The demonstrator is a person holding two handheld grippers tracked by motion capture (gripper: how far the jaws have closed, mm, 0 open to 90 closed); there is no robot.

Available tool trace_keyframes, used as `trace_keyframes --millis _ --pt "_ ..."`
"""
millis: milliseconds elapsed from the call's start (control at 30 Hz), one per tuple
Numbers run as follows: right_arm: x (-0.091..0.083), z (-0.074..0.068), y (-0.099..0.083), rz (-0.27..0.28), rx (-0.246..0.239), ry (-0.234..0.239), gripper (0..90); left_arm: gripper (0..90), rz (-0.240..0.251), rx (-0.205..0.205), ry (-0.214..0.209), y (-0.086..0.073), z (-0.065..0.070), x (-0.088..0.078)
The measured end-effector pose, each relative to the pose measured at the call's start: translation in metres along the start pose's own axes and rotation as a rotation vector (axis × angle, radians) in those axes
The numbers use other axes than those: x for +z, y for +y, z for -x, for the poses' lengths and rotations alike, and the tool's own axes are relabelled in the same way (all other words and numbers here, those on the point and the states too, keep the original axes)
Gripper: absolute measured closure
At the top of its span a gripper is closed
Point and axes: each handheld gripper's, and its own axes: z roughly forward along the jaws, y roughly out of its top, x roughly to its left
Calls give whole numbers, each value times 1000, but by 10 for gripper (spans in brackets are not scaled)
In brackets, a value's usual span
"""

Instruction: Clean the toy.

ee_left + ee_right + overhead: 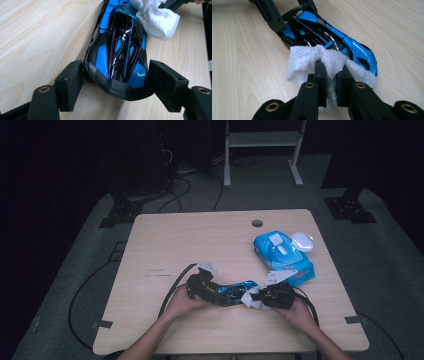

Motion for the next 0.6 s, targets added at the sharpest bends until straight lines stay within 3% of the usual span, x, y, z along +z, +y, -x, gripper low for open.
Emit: trace_keyframes --millis 33,100,333,367,433,467,500,533,567,600 --pt "0 0 0 0 0 0 814 288 0 0 0 0 0 0" --pt "-1 -3 -2 11 -15 -10 816 288 11 39 33 -1 5 -1" --pt "-3 -8 -5 18 -50 -24 817 239 4 17 52 -2 8 1" --pt "-3 -12 -7 20 -81 -41 819 211 -7 19 53 -2 8 2" --pt "-4 -14 -7 21 -90 -37 821 211 -2 18 57 -1 8 2" --pt "-3 -15 -8 7 -92 -16 825 217 11 14 71 -1 8 0" --pt "3 -18 -10 -50 -102 3 824 232 25 10 75 -1 7 -1" --pt "11 -26 -18 -68 -142 -27 821 285 10 22 61 -1 6 -1" --pt "11 -26 -18 -68 -142 -27 821 285 18 24 52 -1 7 -1" --pt "9 -22 -15 -85 -109 -3 819 284 24 38 60 -1 8 -1"
